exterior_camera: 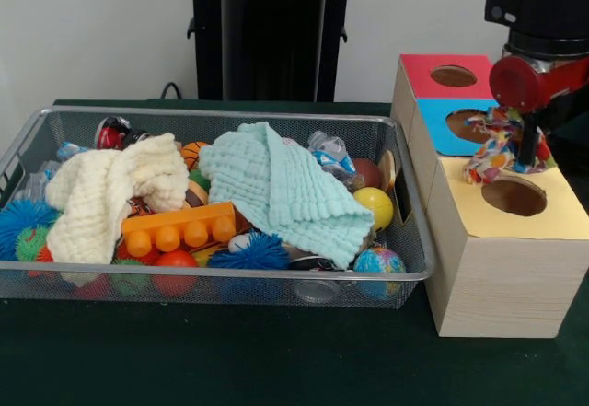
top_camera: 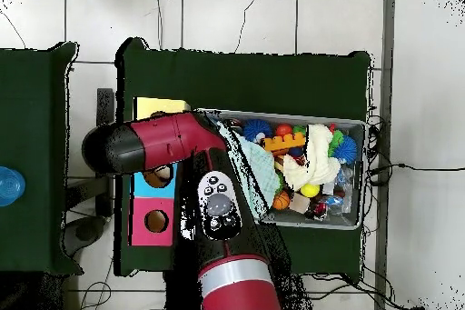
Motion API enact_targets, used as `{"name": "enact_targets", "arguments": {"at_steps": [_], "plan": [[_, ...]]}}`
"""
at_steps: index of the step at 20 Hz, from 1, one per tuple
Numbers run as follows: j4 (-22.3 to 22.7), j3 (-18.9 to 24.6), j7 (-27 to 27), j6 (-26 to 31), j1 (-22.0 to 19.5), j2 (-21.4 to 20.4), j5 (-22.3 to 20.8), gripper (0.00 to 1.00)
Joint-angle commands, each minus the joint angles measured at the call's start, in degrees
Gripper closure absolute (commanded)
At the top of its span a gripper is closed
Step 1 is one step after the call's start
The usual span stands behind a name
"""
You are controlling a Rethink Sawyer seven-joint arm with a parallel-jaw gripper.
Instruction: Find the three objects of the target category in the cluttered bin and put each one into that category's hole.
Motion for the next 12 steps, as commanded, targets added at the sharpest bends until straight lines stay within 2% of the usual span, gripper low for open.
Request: {"name": "enact_targets", "arguments": {"at_steps": [1,12], "plan": [[-4.9,-1.0,16.6,-4.5,2.1,5.4,3.5,1.0],[-8.5,-2.7,14.0,-8.8,3.0,9.6,5.2,1.0]]}}
